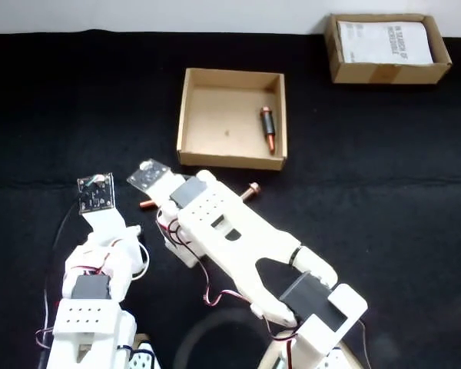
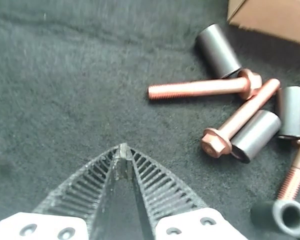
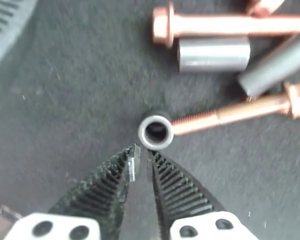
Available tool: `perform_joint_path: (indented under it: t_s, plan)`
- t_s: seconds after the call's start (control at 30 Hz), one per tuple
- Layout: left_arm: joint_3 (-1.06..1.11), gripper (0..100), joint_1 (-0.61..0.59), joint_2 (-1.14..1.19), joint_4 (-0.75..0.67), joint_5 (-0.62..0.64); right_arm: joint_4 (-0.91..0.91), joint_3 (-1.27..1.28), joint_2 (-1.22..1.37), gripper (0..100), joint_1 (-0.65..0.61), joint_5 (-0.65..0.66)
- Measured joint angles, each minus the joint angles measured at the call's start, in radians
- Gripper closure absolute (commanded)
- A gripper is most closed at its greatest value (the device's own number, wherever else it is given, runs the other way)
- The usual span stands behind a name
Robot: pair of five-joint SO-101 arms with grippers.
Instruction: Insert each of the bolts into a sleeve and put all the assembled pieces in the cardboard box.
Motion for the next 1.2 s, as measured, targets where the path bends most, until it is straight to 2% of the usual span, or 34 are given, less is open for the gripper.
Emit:
perform_joint_path:
  t_s: [0.3,0.57,0.63,0.73,1.0,1.2]
  plan:
    - [0.046,99,-0.015,-0.115,0.000,0.000,-0.063,-0.015,0.044,98.0,0.043,0.055]
    - [0.048,99,-0.018,-0.117,0.000,0.000,0.152,-0.164,0.069,98.8,0.015,0.055]
    - [0.048,99,-0.034,-0.117,0.000,0.000,0.160,-0.195,0.071,94.0,0.005,0.063]
    - [0.048,99,-0.066,-0.123,0.000,0.000,0.180,-0.238,0.091,84.8,-0.003,0.063]
    - [0.048,99,-0.138,-0.149,0.000,0.000,0.180,-0.334,0.178,86.5,-0.006,0.063]
    - [0.049,99,-0.281,-0.189,0.055,-0.008,0.180,-0.420,0.295,86.5,-0.006,0.063]
